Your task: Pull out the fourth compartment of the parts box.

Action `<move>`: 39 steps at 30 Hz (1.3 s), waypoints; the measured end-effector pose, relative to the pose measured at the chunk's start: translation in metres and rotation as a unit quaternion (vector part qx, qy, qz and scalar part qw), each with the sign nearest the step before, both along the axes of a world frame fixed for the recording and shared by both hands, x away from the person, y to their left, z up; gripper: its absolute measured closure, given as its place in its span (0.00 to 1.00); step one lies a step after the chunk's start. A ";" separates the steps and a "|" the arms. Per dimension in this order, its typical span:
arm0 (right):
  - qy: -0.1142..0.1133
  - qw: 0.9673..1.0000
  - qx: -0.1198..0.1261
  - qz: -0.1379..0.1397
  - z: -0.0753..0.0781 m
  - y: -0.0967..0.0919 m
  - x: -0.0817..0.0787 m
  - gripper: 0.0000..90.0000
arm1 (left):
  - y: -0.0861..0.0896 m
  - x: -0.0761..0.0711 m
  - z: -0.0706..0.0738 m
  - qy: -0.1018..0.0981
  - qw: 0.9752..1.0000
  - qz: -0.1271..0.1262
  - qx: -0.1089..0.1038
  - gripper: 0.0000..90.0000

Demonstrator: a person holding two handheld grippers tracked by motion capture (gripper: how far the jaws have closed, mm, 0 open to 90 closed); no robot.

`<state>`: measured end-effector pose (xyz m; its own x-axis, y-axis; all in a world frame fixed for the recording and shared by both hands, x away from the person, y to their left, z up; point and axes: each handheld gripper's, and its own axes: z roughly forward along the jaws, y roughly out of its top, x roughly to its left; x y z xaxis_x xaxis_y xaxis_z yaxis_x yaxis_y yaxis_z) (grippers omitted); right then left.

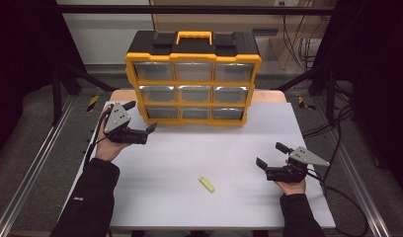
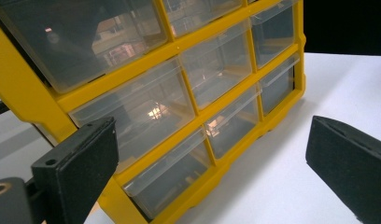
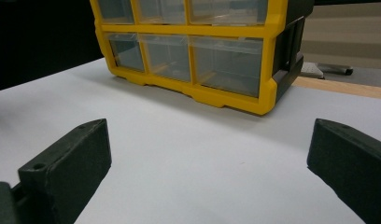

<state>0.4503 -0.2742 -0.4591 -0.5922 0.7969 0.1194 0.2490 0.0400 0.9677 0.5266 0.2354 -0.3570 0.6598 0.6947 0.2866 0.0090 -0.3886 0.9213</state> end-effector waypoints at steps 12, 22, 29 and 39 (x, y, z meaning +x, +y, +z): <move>0.001 1.000 -0.001 0.000 0.000 0.000 0.000 0.00 | -0.003 0.012 0.008 -0.017 0.999 0.001 0.034 0.03; 0.000 1.000 0.000 0.000 0.000 0.000 0.000 0.00 | -0.007 0.018 0.012 -0.037 0.997 -0.001 0.064 0.03; 0.000 1.000 -0.002 0.000 0.000 0.000 0.000 0.00 | -0.008 0.025 0.016 -0.053 0.995 0.005 0.090 0.04; 0.000 1.000 -0.001 0.001 0.000 0.000 0.000 0.00 | -0.015 0.033 0.018 -0.073 0.988 0.001 0.138 0.05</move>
<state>0.4504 -0.2744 -0.4592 -0.5939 0.7960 0.1169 0.2485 0.0433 0.9677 0.5599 0.2205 -0.3393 0.5967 0.5777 0.5569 -0.1149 -0.6254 0.7718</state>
